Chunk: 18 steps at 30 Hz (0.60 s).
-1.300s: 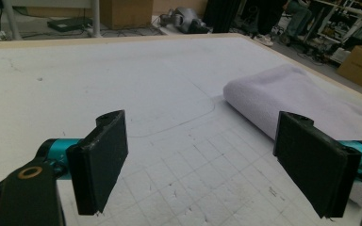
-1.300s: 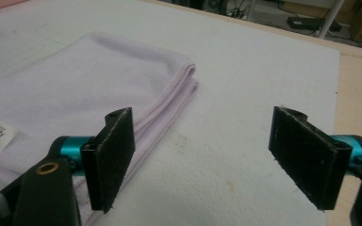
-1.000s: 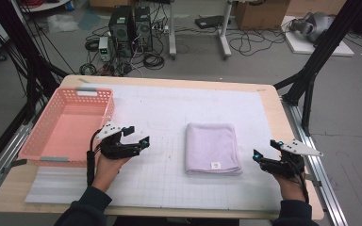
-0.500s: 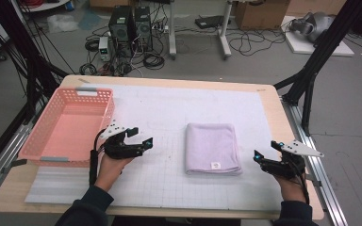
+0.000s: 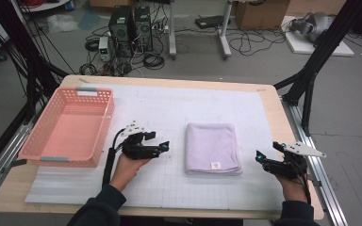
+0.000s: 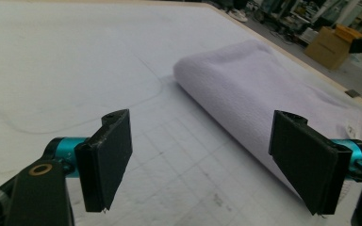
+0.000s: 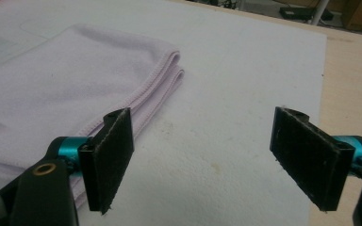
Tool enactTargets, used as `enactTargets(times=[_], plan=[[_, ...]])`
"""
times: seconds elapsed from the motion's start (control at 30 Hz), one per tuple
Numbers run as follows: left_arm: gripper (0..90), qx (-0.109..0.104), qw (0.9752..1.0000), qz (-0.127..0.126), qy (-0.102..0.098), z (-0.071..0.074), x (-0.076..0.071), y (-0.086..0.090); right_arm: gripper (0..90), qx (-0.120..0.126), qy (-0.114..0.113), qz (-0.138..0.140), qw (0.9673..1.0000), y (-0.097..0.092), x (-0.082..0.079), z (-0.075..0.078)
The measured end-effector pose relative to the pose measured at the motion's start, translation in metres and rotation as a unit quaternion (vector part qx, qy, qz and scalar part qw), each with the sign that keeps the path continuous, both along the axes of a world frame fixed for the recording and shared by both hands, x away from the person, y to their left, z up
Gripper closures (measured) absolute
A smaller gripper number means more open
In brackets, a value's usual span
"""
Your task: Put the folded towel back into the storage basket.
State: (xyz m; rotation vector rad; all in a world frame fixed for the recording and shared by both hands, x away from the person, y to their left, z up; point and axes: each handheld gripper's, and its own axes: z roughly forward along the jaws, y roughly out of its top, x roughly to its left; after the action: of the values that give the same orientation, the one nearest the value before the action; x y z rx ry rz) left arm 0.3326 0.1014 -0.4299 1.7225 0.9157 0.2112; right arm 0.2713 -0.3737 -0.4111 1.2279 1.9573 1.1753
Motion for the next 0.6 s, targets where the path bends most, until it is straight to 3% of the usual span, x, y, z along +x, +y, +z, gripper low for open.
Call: enactTargets(times=[0.27,0.47,0.6], plan=[[21.9,0.006,0.9985,-0.036,0.040,-0.015,0.008,-0.042,21.2,0.000,0.002,0.006,1.0000,0.002,0.001,-0.001],[18.5,0.012,0.9985,-0.035,0.040,-0.010,0.014,-0.065,21.2,-0.002,0.004,0.009,1.0000,0.003,0.001,-0.001],[18.8,0.034,0.9977,-0.020,0.054,-0.014,0.021,-0.078,21.1,-0.002,0.007,0.010,0.9999,0.004,0.002,-0.002]])
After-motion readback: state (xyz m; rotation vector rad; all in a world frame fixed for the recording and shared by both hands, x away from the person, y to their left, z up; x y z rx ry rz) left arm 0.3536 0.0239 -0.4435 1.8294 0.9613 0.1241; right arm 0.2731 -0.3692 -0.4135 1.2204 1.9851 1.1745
